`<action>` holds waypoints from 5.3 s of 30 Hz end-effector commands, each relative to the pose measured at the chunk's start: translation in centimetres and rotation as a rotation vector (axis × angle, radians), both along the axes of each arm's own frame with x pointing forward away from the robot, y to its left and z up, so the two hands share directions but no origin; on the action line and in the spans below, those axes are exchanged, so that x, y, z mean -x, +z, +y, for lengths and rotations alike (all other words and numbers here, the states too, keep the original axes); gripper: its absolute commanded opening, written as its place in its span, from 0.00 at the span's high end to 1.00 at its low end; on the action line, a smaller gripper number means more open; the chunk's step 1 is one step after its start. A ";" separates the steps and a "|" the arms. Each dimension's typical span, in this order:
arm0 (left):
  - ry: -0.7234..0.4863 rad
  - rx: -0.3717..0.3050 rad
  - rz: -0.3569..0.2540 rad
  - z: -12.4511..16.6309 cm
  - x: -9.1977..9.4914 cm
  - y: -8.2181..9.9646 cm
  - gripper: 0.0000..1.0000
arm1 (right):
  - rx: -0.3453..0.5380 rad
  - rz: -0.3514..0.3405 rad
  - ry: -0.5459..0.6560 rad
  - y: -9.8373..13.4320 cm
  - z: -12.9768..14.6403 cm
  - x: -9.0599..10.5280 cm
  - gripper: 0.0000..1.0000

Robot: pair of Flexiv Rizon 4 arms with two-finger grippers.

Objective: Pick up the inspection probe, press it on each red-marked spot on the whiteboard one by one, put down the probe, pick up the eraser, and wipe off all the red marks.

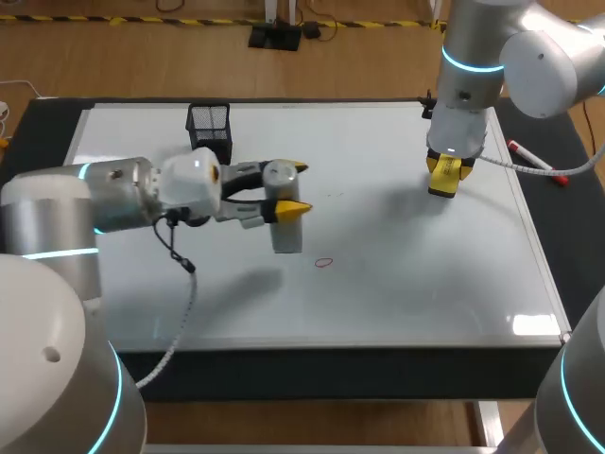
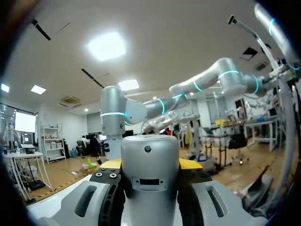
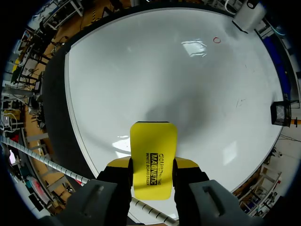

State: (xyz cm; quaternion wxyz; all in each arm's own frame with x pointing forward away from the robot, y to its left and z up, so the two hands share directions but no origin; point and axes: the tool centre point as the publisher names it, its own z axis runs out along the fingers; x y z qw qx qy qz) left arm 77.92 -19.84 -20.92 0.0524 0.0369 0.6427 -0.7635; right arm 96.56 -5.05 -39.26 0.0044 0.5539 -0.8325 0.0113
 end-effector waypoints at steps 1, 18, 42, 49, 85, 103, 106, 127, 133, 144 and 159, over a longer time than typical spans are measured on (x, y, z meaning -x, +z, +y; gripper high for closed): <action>-0.006 -0.005 -0.002 -2.5 -0.3 -1.1 1.00 | 0.003 -0.001 0.001 0.1 -0.1 0.0 1.00; -0.032 -0.003 0.024 -5.2 -0.4 -4.1 1.00 | 0.003 -0.001 0.001 0.1 -0.1 0.0 1.00; -0.026 -0.017 0.060 -5.5 -1.0 -6.3 1.00 | 0.003 -0.001 0.001 0.1 -0.1 0.0 1.00; -0.022 -0.014 0.081 -5.3 -1.4 -6.8 1.00 | 0.003 -0.001 0.001 0.1 -0.1 0.0 1.00; 0.116 0.014 0.027 5.2 -4.0 -1.1 1.00 | 0.003 -0.001 0.001 0.1 -0.1 0.0 1.00; 0.179 0.031 0.060 14.5 -8.3 -2.1 1.00 | 0.003 -0.001 0.001 0.1 -0.1 0.0 1.00; 0.188 0.028 0.064 15.5 -8.6 -2.4 1.00 | 0.003 -0.001 0.001 0.1 -0.1 0.0 1.00; 0.239 0.013 0.080 19.0 -9.7 -2.3 1.00 | 0.003 -0.001 0.001 0.1 -0.1 0.0 1.00; 0.239 0.013 0.080 19.0 -9.7 -2.3 1.00 | 0.003 -0.001 0.001 0.1 -0.1 0.0 1.00; 0.239 0.013 0.080 19.0 -9.7 -2.3 1.00 | 0.046 -0.009 0.101 0.7 6.4 2.4 1.00; 0.239 0.013 0.080 19.0 -9.7 -2.3 1.00 | 0.008 0.010 0.223 0.6 17.2 8.2 1.00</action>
